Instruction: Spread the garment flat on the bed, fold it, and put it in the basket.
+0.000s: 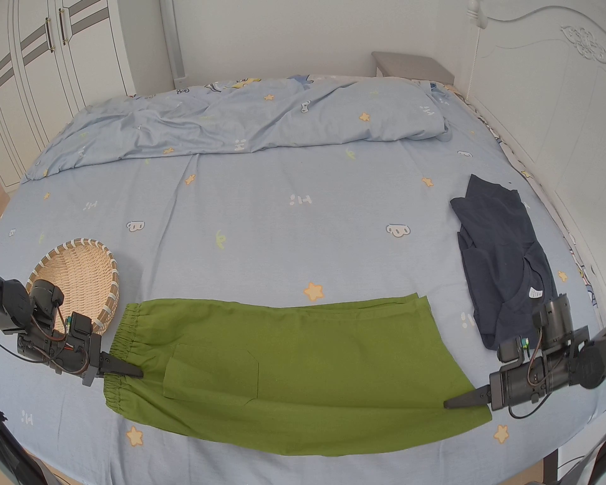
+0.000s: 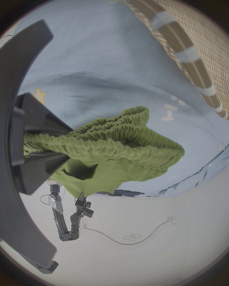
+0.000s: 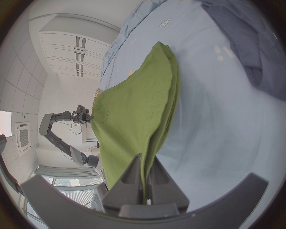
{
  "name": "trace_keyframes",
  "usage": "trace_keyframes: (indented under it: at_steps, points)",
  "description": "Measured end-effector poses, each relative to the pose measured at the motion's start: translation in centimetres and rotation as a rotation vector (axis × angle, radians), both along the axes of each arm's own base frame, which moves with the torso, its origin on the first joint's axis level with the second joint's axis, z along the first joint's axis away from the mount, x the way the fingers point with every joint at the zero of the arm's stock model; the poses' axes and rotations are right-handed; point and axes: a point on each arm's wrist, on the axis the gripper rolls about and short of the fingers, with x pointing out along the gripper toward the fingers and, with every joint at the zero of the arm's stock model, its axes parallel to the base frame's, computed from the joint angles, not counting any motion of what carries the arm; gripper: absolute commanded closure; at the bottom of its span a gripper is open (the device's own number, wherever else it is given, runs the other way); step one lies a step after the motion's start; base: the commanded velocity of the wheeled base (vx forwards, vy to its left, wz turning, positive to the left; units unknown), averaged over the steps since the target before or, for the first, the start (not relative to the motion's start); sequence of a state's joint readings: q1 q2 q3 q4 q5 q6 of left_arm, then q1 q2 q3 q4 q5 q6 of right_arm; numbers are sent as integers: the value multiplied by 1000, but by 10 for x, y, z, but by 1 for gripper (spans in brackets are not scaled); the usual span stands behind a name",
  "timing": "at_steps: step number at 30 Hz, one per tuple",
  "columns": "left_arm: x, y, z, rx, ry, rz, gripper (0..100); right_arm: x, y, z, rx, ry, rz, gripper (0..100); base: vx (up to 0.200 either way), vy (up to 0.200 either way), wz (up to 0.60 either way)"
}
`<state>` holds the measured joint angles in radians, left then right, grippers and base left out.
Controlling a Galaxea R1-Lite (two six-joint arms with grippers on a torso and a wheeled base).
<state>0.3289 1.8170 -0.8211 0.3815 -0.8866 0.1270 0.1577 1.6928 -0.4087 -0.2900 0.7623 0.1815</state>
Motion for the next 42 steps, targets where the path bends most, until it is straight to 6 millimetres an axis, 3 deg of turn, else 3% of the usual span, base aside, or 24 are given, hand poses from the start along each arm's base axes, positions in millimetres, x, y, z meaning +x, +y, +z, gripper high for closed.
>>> trace_keyframes:
  at_steps: [6, 12, 13, 22, 28, 31, 42]
  points:
    - [-11, 0, -10, 12, -8, 2, 100, -27, 1, -13, 8, -31, 27, 100, 0, 0, 0]
    - [-14, -1, -16, 25, -27, 1, 100, -32, 5, -25, 11, -37, 51, 100, 0, 0, 0]
    - [-14, -1, -16, 26, -28, 2, 100, -32, 5, -27, 10, -35, 53, 0, 0, 0, 0]
    - [-14, 0, -15, 49, -31, 8, 100, -32, 3, -36, 3, -12, 43, 0, 0, 0, 0]
    - [-16, 1, -5, 81, -55, 20, 100, -23, -7, -27, 16, -93, -30, 0, 0, 0, 0]
    - [-19, 2, 4, 127, -60, 33, 100, -17, -12, -12, 39, -150, -83, 0, 0, 0, 0]
    - [-32, 6, 53, 307, -89, 110, 100, 5, -16, 74, 120, -348, -177, 0, 0, 0, 0]
